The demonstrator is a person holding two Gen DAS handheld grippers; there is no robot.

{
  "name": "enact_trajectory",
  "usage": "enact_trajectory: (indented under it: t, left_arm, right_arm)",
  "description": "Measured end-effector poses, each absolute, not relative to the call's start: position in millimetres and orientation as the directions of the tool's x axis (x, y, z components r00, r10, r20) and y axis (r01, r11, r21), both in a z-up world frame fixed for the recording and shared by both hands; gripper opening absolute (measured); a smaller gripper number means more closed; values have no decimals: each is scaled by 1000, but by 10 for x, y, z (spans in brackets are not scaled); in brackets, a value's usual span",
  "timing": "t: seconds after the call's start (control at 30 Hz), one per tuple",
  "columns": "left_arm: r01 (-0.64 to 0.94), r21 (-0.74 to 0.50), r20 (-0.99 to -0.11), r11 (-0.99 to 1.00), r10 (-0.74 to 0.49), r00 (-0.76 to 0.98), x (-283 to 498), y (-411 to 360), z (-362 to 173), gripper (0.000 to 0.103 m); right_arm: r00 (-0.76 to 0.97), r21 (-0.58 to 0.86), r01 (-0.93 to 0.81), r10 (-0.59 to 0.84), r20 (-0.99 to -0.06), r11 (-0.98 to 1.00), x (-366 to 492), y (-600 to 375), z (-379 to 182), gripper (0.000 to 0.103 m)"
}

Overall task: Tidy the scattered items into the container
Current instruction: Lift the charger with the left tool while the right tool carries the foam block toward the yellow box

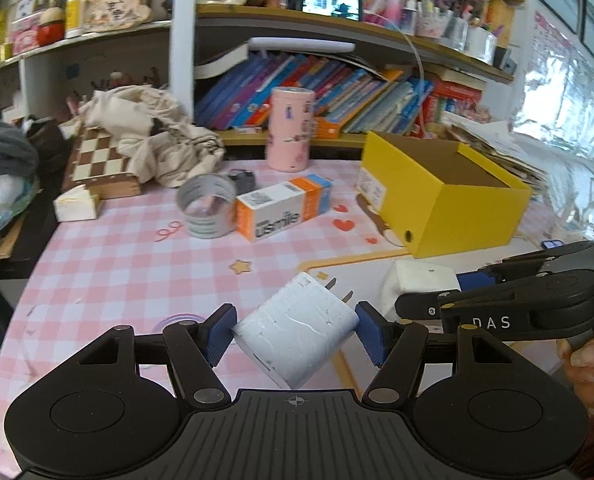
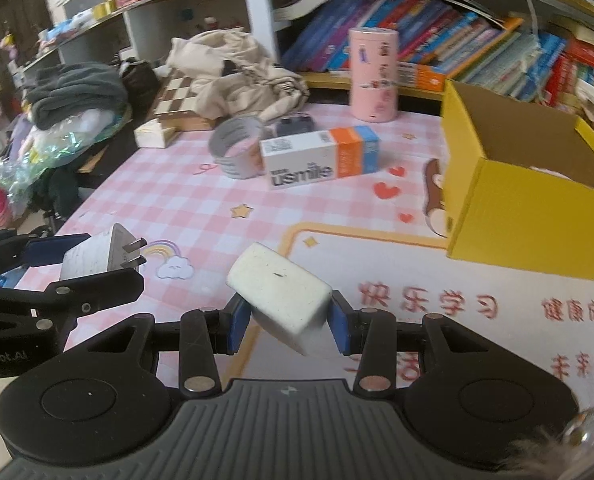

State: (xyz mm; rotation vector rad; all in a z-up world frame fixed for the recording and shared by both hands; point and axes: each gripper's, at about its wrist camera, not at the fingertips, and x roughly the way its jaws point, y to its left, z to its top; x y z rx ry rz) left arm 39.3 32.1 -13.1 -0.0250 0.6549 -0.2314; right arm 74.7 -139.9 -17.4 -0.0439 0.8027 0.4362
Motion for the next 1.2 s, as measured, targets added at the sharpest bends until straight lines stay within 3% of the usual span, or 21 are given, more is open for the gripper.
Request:
enact_trajectory:
  t: [1.2]
  left_arm:
    - [438,-87,-601,895,-398,694,623,-899,-81,65]
  right_arm:
    - [678,113,-154,188,-710,982,544,-2785,-123,40]
